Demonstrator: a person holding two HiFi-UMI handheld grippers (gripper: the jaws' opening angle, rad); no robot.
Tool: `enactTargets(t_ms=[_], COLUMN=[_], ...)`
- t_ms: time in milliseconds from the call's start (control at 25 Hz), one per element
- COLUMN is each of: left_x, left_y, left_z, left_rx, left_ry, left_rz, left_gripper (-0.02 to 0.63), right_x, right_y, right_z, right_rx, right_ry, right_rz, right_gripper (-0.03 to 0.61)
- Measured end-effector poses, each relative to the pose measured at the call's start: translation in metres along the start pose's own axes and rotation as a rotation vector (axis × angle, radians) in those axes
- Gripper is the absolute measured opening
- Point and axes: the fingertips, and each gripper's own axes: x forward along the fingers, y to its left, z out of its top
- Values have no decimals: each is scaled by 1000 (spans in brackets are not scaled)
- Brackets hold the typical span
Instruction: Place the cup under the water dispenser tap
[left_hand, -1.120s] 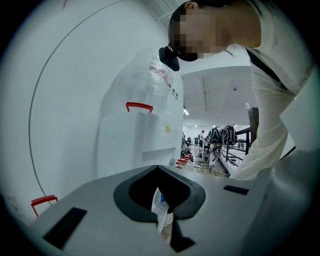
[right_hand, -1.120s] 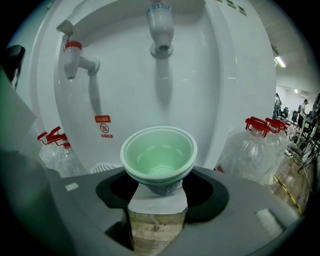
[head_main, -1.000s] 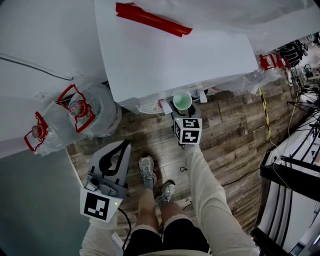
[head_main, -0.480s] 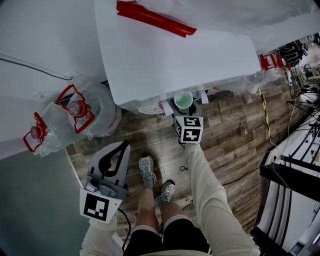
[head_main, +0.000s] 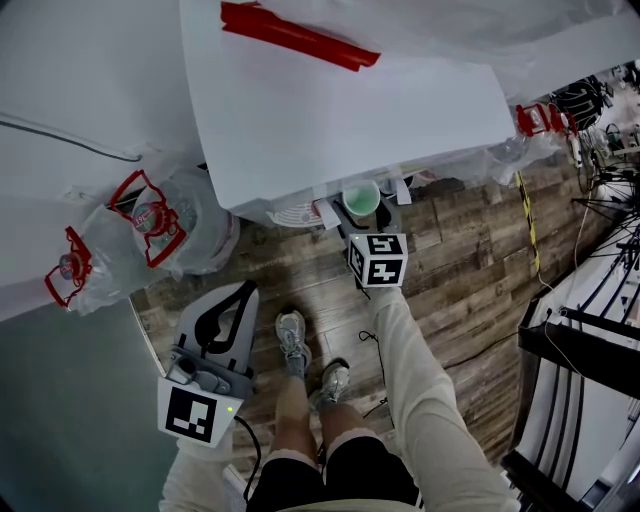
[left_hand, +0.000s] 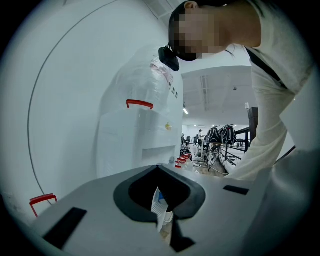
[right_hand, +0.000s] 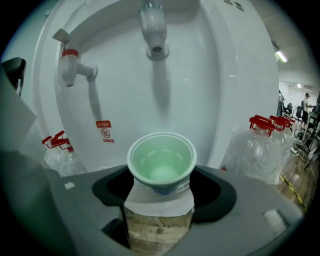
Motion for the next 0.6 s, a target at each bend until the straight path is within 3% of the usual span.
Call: enactTargets(t_ms=[600], left_x=[11], left_y=[-29], left_z=[21], left_rx=[24], left_ry=[-26], left_rz=[-40], left_gripper=[6], right_x=[-54], right_y=[11], right_z=[40], right_rx=[-24], right_ry=[-120], right_rz=[68], right_gripper=[357])
